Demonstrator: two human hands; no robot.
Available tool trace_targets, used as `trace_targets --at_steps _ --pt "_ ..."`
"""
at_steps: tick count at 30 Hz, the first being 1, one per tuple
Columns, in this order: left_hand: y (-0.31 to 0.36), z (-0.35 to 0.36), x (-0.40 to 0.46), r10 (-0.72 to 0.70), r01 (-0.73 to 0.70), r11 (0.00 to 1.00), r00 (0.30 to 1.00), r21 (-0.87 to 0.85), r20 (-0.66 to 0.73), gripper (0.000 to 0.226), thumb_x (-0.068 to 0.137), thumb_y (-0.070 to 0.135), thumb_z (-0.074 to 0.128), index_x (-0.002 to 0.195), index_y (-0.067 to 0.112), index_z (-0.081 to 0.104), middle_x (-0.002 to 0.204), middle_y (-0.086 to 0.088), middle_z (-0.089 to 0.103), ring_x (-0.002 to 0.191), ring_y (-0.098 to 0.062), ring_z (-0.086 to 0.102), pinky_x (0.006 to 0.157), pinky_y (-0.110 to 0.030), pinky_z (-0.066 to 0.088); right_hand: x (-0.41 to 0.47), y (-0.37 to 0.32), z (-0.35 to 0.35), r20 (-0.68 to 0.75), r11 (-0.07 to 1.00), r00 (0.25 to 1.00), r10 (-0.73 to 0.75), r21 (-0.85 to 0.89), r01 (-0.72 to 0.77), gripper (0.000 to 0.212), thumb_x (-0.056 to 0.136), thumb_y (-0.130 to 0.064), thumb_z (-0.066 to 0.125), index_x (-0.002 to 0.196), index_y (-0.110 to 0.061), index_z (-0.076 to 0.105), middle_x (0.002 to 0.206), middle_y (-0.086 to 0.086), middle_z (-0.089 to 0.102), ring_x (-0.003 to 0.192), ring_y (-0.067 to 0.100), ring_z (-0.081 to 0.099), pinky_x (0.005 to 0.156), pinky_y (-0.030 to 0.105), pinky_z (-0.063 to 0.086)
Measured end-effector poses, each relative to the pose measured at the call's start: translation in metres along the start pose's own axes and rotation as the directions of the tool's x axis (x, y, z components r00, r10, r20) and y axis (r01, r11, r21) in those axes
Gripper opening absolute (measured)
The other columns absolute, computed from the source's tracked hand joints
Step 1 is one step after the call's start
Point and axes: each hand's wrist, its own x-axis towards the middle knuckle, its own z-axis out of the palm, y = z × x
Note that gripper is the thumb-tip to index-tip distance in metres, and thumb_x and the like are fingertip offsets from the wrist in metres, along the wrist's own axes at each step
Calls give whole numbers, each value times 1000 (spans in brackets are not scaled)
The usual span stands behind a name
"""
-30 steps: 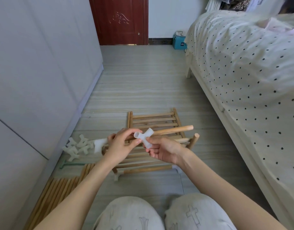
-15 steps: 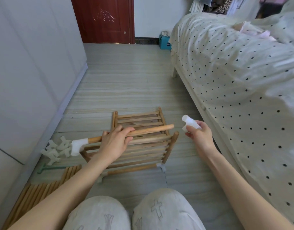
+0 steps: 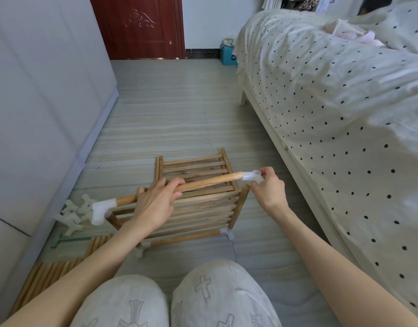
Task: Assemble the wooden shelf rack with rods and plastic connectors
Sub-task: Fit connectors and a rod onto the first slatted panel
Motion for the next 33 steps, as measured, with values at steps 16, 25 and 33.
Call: trace_targets --at_steps 16,25,33 --pt "-4 -7 -9 41 -43 996 999 -82 -17 33 98 27 43 131 30 48 96 11 43 100 -16 52 90 -37 33 -16 0 -15 187 965 973 -137 247 89 23 91 -31 55 113 -25 56 98 -18 60 91 2 57 69 10 40" --pt "-6 -8 -8 47 -48 997 999 -66 -11 33 98 26 43 131 30 48 97 12 44 102 -17 54 89 -36 32 -19 9 -20 313 894 943 -112 447 -42 37 93 -30 53 128 -19 55 124 -2 60 115 10 54 100 26 41" --pt "-8 -7 -8 20 -20 997 1000 -75 -3 33 98 26 42 130 33 46 94 12 43 97 -13 48 83 -32 25 -46 32 15 312 917 939 -148 400 11 37 86 -13 65 121 -16 55 112 -3 64 109 9 57 98 31 45"
